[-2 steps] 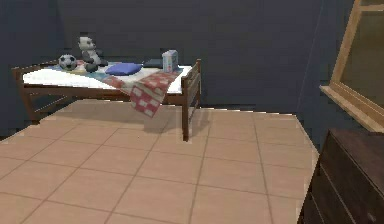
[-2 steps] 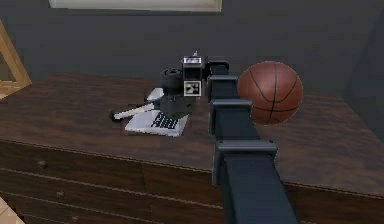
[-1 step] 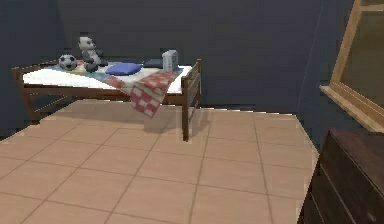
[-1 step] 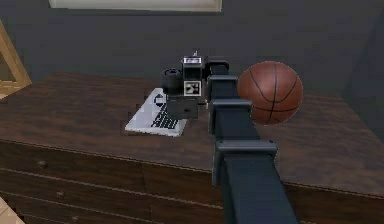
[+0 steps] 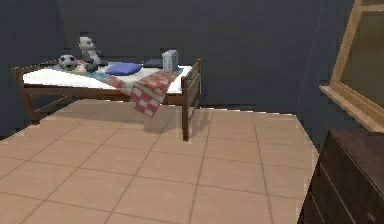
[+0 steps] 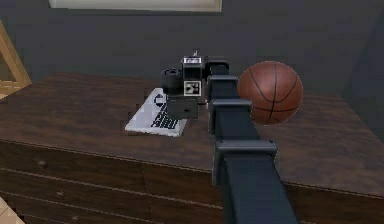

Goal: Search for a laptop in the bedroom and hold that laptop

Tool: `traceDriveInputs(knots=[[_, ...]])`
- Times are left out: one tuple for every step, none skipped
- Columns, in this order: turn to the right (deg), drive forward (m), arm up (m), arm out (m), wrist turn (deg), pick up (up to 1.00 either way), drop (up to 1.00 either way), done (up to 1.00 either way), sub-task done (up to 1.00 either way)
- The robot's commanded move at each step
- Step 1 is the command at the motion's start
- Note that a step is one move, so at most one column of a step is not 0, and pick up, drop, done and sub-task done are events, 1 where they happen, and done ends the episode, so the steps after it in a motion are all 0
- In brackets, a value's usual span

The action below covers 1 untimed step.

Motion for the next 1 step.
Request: traceDriveInputs(knots=[[0.0,0.0,0.0,0.0,0.0,0.0,0.0,1.0,0.0]])
